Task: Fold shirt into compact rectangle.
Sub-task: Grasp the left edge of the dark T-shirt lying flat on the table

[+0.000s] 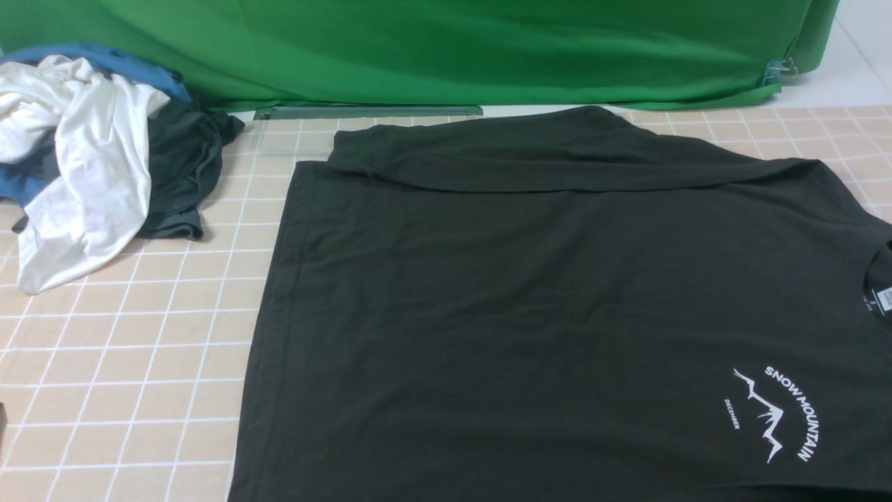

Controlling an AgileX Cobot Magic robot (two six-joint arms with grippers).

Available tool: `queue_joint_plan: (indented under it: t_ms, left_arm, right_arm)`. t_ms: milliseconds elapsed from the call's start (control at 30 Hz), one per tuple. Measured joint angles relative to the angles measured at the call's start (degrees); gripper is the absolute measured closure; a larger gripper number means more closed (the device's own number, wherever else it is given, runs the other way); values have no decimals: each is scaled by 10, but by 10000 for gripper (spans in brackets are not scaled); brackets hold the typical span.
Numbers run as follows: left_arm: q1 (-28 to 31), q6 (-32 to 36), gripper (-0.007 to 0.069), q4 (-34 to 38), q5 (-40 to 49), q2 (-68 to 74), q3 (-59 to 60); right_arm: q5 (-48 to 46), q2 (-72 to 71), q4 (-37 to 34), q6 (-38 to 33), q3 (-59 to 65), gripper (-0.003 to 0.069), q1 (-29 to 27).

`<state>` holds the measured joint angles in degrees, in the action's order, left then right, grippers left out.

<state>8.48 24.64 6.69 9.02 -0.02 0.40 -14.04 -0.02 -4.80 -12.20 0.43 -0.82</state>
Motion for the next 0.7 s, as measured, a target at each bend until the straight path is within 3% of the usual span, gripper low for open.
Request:
queue_joint_plan:
  t_ms: [200,433,533,600,700]
  left_arm:
    - [0,0,604,5,-119,0,0]
    - [-1,0,604,2,-131,0,0]
    - [-1,-15,604,18,-141,0,0]
    - [-1,-64,604,55,-159,0,0]
    - [-1,-192,604,89,-197,0,0]
  right_arm:
    - [0,0,0,0,0,412,0]
    - [10,0,-5,7,0,412,0]
    - [41,0,-41,58,0,412,0]
    - [85,0,-95,151,0,412,0]
    - [140,0,-137,322,0,412,0]
